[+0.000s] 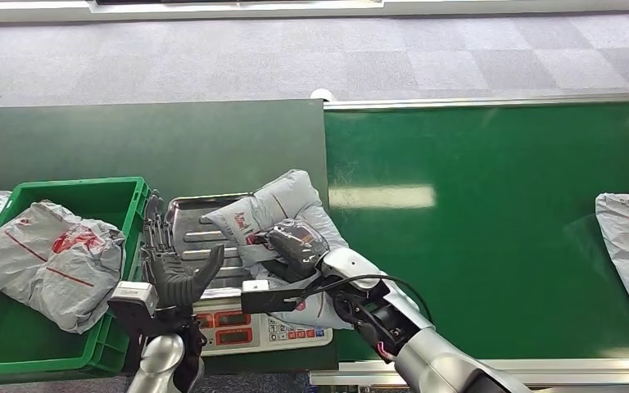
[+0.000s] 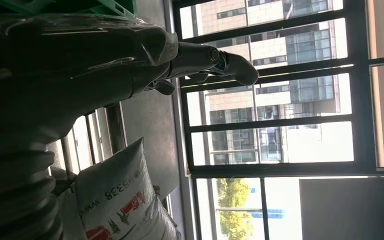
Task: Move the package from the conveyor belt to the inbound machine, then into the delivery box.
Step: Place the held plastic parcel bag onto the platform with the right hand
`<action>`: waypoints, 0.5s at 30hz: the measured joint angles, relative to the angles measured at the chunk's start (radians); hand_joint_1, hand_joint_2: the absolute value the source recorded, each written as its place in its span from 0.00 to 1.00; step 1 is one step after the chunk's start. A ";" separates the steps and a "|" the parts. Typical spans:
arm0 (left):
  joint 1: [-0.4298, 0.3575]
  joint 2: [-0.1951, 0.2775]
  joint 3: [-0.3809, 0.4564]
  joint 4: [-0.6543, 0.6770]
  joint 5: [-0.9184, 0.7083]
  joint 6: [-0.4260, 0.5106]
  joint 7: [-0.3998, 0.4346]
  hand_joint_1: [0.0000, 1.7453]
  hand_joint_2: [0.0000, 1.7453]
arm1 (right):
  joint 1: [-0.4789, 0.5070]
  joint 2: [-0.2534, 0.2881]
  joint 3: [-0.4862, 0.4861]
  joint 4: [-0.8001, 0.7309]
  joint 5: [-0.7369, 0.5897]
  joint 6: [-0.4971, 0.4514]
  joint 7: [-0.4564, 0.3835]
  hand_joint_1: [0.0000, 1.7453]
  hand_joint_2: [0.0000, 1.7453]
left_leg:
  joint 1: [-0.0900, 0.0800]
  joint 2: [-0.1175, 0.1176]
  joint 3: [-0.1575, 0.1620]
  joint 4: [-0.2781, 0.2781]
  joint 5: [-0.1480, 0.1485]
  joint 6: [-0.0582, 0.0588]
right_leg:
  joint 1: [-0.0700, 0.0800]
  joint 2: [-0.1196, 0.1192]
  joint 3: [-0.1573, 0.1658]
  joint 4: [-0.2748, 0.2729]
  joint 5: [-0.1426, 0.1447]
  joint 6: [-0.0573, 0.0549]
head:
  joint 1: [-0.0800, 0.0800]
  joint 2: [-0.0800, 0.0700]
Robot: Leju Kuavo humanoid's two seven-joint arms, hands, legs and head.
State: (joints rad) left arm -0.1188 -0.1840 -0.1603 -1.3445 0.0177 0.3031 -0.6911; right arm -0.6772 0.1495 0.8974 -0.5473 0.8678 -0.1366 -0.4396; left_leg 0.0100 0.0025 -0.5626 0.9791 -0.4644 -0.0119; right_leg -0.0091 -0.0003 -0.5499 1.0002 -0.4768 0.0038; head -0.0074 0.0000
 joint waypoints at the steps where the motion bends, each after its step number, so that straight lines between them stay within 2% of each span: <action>1: 0.000 0.000 -0.001 0.002 -0.001 -0.002 0.000 0.00 1.00 | 0.008 -0.002 -0.002 -0.004 -0.030 0.000 -0.038 0.57 1.00 | 0.000 0.000 0.000 0.000 0.000 0.000 | 0.000 0.000 0.000 0.000 0.000 0.000 | 0.000 0.000; 3: 0.000 -0.001 -0.003 0.008 -0.005 -0.004 0.001 0.00 1.00 | 0.036 -0.011 -0.014 -0.033 -0.099 0.000 -0.101 0.07 1.00 | 0.000 0.000 0.000 0.000 0.000 0.000 | 0.000 0.000 0.000 0.000 0.000 0.000 | 0.000 0.000; 4: 0.000 -0.001 -0.004 0.010 -0.007 -0.005 0.001 0.00 1.00 | 0.051 -0.015 -0.022 -0.053 -0.129 0.001 -0.115 0.00 1.00 | 0.000 0.000 0.000 0.000 0.000 0.000 | 0.000 0.000 0.000 0.000 0.000 0.000 | 0.000 0.000; 15: 0.004 0.000 0.008 0.008 -0.013 -0.001 -0.002 0.00 1.00 | 0.188 -0.052 -0.168 -0.274 -0.384 0.004 -0.158 0.00 1.00 | 0.000 -0.001 -0.005 0.000 0.000 0.000 | 0.000 0.000 -0.005 0.000 0.000 0.000 | 0.000 0.000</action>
State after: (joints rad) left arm -0.1143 -0.1843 -0.1523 -1.3360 0.0050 0.3025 -0.6928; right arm -0.4890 0.0970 0.7298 -0.8209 0.4835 -0.1329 -0.5975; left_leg 0.0100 0.0018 -0.5680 0.9792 -0.4643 -0.0118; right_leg -0.0091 -0.0004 -0.5545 1.0003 -0.4767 0.0040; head -0.0075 0.0000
